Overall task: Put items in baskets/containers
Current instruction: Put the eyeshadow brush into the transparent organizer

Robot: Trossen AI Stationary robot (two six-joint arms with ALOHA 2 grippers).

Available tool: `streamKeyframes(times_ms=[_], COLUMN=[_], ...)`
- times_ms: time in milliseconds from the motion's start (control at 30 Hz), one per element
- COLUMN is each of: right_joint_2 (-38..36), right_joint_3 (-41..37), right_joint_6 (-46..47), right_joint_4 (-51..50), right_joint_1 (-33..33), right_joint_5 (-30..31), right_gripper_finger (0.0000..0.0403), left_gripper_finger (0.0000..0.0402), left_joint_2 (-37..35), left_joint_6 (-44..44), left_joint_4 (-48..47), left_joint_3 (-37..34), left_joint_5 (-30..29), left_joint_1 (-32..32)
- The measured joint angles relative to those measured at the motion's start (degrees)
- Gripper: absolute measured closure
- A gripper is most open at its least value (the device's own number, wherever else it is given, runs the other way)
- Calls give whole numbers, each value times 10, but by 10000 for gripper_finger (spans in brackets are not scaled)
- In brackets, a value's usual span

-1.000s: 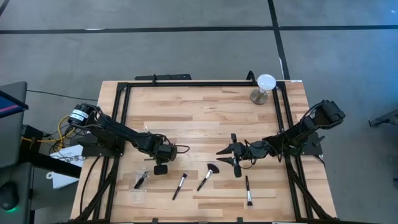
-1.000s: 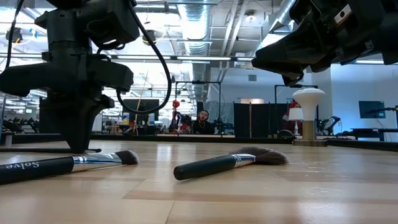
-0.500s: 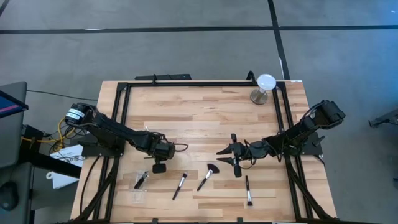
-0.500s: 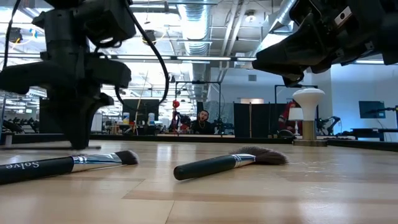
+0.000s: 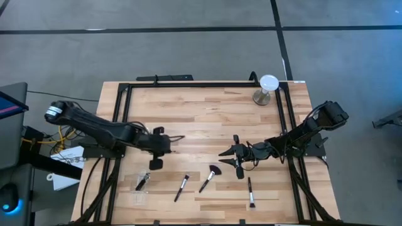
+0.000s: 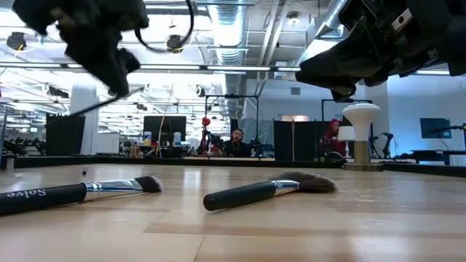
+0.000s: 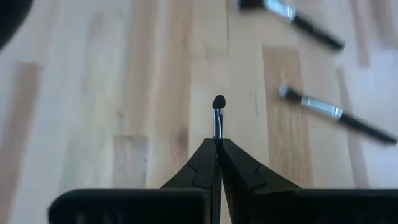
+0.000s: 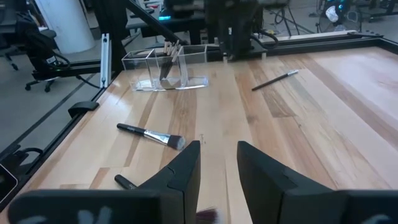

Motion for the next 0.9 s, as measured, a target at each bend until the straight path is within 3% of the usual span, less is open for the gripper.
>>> streamKeyframes(times_ms=[267,433,733,900], right_joint_2=[0,0,0,0], right_joint_3=[0,0,0,0], right_joint_6=[0,4,4,8], right_joint_4=[-4,-4,-6,-7], right_joint_1=[0,0,0,0], right_joint_5=[0,0,0,0], right_gripper_finger=[305,305,305,305], left_gripper_finger=[386,385,389,390], left_joint_2=[-122,-182,-226,-226], left_joint_6=[-74,-151,-263,-296], left_joint_4=[3,-3,-49,-36], left_joint_3=[1,2,2,2], left_joint_5=[-26,15,26,-64], left_joint_1=[-5,-18,-98,-182])
